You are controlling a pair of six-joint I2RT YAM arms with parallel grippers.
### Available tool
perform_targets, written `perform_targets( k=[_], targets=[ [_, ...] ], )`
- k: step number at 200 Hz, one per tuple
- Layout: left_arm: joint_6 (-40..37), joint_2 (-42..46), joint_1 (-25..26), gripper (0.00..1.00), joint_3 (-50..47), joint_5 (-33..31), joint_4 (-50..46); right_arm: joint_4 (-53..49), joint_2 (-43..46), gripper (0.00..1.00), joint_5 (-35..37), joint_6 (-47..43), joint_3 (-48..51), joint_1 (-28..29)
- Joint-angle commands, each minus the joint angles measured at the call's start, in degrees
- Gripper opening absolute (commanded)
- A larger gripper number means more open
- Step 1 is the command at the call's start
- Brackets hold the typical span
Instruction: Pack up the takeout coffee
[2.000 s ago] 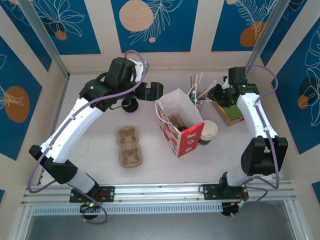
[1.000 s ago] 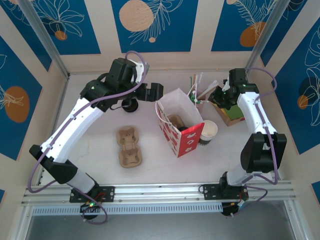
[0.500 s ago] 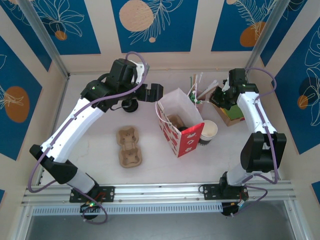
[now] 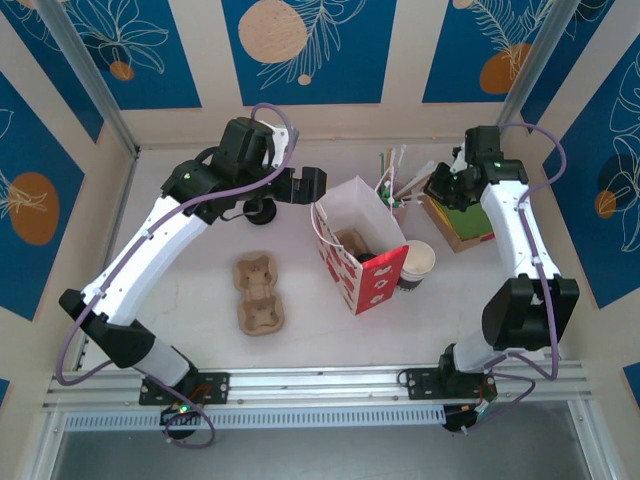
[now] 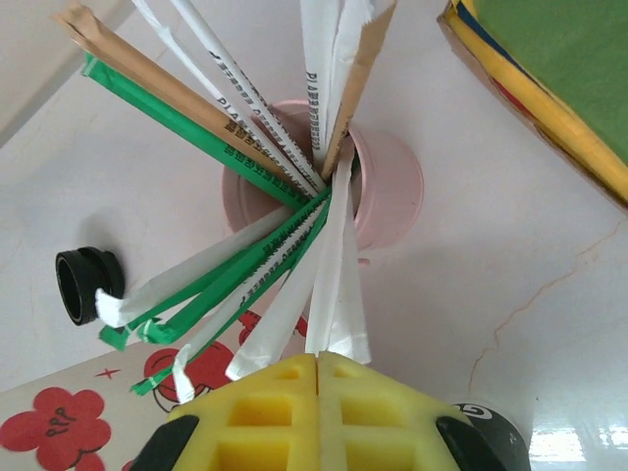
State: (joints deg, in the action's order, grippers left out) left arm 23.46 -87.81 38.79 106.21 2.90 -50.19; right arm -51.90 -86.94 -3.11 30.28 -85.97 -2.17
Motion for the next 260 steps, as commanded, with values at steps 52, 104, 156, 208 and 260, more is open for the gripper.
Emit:
perform_targets(
  k=[52,104,156,208,260],
  targets=[
    [-0.17,3.17,-0.37,1.00,-1.66,-1.09,0.84,-6.76,6.62,0.03,-0.15,-1.98,-6.00,-0.16],
    [0.16,4.69,-0.45,1.00,-3.83,-2.25,2.02,-8.88,13.17,0.02,-0.22,-2.40,-8.32,-0.12],
    [1.51,6.48,-0.44,1.00,-7.05,-2.78,4.76,-8.31,21.24,0.00,-0.36,-3.08,-9.39,-0.14],
    [2.10,8.68,-0.44,1.00,-9.88,-2.90,6.34,-6.81,27.64,0.00,-4.13,-2.52,-10.64,-0.07],
    [3.08,10.68,-0.43,1.00,-11.92,-3.66,7.03,-2.07,32.67,0.00,-14.04,-1.44,-12.54,1.08]
  ],
)
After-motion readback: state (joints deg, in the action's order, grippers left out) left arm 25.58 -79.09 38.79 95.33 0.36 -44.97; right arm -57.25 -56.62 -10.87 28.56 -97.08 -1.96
